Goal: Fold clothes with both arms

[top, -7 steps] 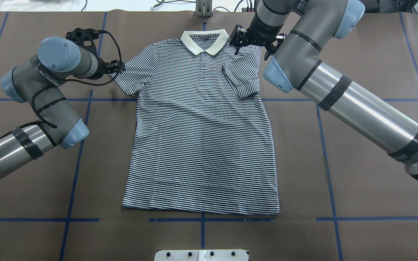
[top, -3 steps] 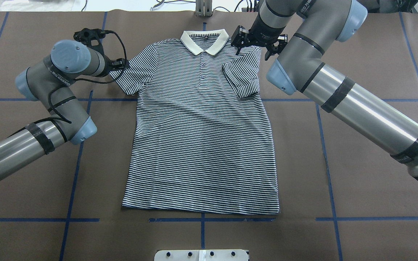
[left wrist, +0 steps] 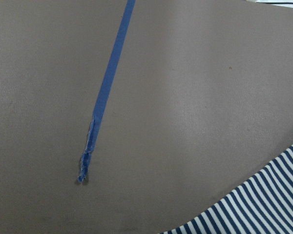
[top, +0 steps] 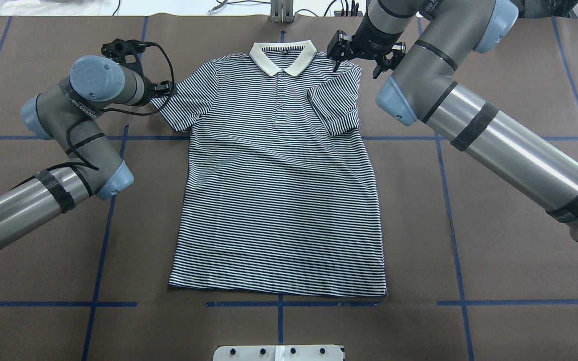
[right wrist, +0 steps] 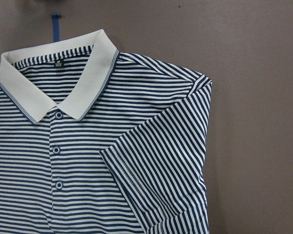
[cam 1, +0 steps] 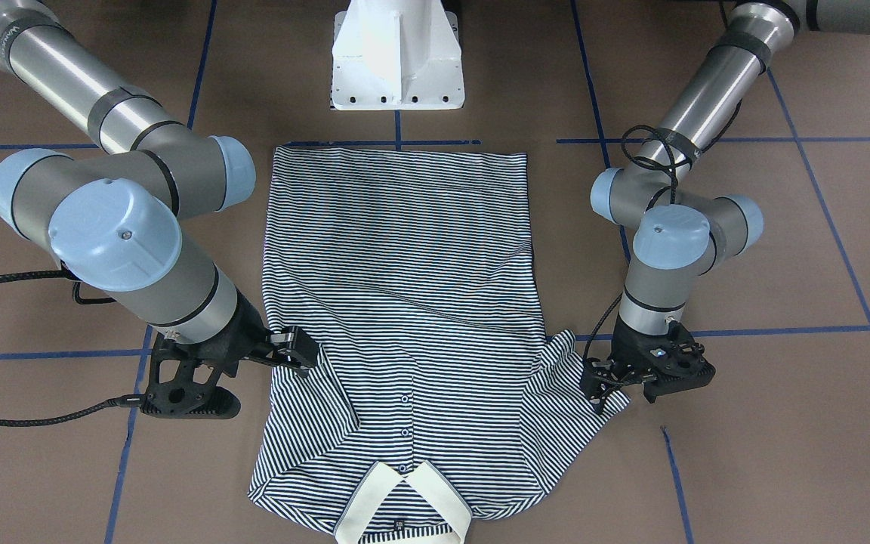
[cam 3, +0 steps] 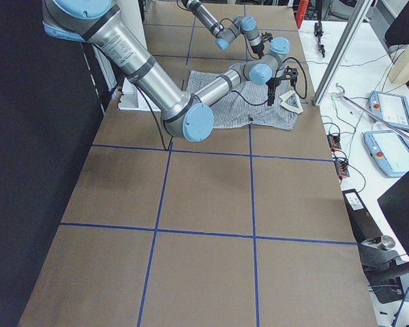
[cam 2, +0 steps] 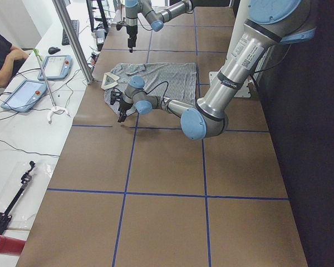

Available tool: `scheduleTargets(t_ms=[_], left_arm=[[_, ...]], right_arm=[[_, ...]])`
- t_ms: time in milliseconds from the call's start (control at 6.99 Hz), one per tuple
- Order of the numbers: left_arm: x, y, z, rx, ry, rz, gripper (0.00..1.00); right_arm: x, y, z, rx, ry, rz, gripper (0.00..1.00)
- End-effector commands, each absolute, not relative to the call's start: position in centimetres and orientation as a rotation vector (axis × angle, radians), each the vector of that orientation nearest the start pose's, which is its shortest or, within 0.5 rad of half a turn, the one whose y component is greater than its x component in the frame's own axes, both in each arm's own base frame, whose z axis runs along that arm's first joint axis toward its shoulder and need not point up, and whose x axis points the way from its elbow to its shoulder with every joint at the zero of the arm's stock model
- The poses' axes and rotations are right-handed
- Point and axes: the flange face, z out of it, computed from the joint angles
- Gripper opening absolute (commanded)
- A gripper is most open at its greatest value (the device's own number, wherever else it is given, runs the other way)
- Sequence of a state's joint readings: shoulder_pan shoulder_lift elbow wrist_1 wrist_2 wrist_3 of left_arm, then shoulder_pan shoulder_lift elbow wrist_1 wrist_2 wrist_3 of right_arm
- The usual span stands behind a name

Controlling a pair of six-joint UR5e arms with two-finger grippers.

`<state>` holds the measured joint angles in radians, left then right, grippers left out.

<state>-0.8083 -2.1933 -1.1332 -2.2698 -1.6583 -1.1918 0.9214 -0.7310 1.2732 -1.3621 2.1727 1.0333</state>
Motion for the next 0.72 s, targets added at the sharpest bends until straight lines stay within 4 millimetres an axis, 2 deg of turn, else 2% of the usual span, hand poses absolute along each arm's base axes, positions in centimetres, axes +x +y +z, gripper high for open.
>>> scheduleTargets(t_ms=[0,286,573], left_arm=[[44.4,-64.53,42.1,0.43,0.783,-0.362,0.8],[44.52,-64.49,41.98,0.43,0.785,-0.36,0.76],[44.82,-64.29,41.98,0.428,0.786,-0.356,0.76]], right_arm=[[-40.78,-67.08,23.97,0.06,-0.918,0.126,1.0],[-40.67,-67.12,24.2,0.058,-0.916,0.129,1.0],[-40.65,-67.13,24.33,0.059,-0.914,0.128,1.0]])
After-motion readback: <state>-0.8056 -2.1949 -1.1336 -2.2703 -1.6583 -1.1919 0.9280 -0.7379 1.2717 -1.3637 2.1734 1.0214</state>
